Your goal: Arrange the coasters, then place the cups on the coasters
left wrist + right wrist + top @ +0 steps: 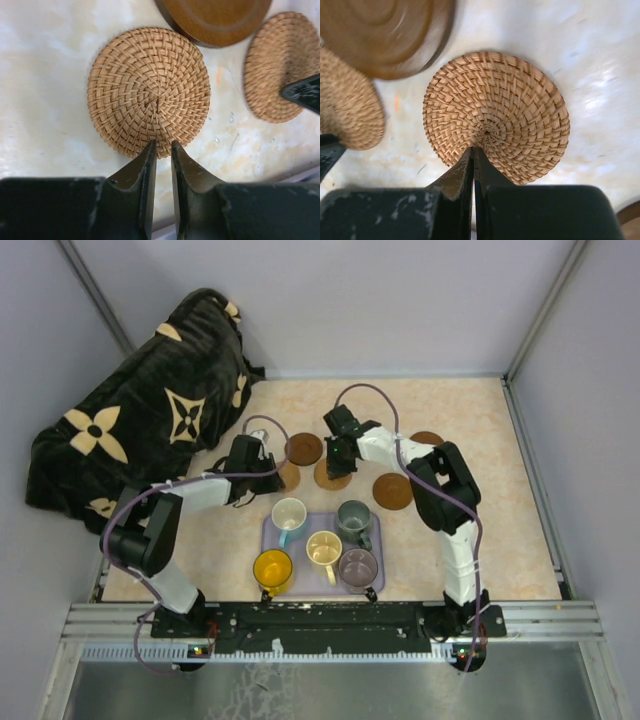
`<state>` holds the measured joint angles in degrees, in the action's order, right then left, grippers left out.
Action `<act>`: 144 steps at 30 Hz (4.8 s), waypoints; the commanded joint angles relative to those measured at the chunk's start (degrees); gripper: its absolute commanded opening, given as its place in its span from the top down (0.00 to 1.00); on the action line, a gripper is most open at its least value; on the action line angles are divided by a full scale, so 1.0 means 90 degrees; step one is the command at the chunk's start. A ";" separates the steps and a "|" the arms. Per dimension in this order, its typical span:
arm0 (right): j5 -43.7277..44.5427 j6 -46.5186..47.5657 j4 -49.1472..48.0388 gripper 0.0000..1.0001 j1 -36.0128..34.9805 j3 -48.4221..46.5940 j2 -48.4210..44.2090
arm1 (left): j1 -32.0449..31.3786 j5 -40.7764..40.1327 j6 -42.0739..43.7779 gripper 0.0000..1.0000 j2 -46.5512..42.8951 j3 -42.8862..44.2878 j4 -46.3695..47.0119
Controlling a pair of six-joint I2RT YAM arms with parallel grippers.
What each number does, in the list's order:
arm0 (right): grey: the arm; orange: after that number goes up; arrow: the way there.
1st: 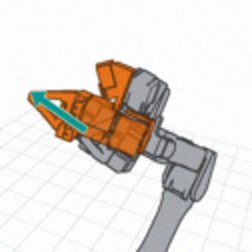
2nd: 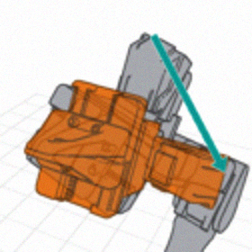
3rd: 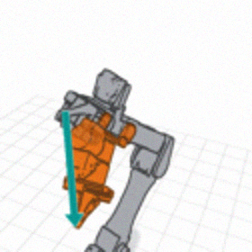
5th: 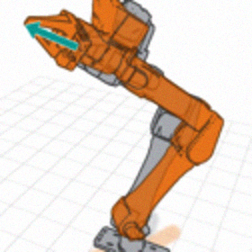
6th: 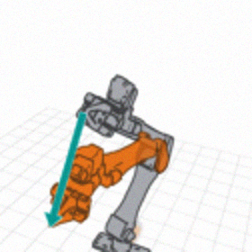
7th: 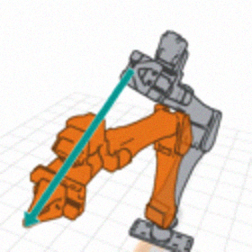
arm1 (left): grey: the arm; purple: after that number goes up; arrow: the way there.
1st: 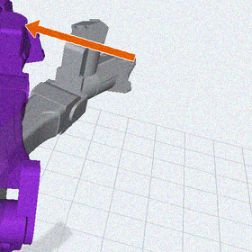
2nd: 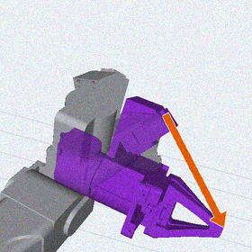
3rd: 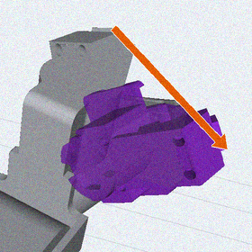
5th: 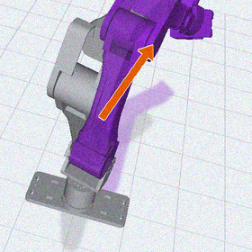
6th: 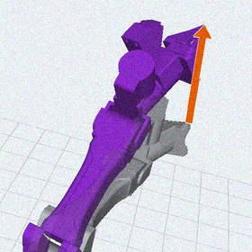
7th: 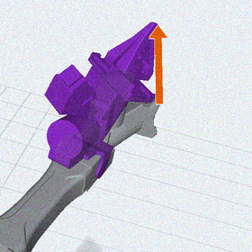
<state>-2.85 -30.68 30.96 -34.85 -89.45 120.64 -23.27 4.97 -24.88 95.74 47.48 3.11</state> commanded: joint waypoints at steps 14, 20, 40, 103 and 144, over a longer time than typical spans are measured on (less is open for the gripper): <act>0.1090 0.0282 0.0740 1.00 0.1636 -0.1031 0.0807 | 0.1033 -0.0255 0.0109 0.75 0.1351 0.1920 -0.0703; 0.1108 0.0233 0.0687 1.00 0.2083 -0.0982 0.0727 | 0.1076 0.0189 0.0289 0.75 0.1947 0.2701 -0.0724; 0.0998 0.0213 0.0329 1.00 0.2497 -0.0160 0.0180 | 0.0532 0.1269 0.0539 0.77 0.2368 0.2900 -0.0555; 0.0713 0.1332 0.0204 0.88 0.1587 -0.1304 -0.0570 | -0.0133 0.1091 0.1097 0.76 0.0914 0.2911 -0.0727; -0.0298 0.1364 0.0176 0.93 0.0361 -0.3353 0.1878 | -0.0080 0.1366 0.0140 0.77 0.0932 0.1020 0.0523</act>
<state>-4.45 -19.46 33.91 -31.14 -118.28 137.32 -24.12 16.36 -23.66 104.18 55.37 5.63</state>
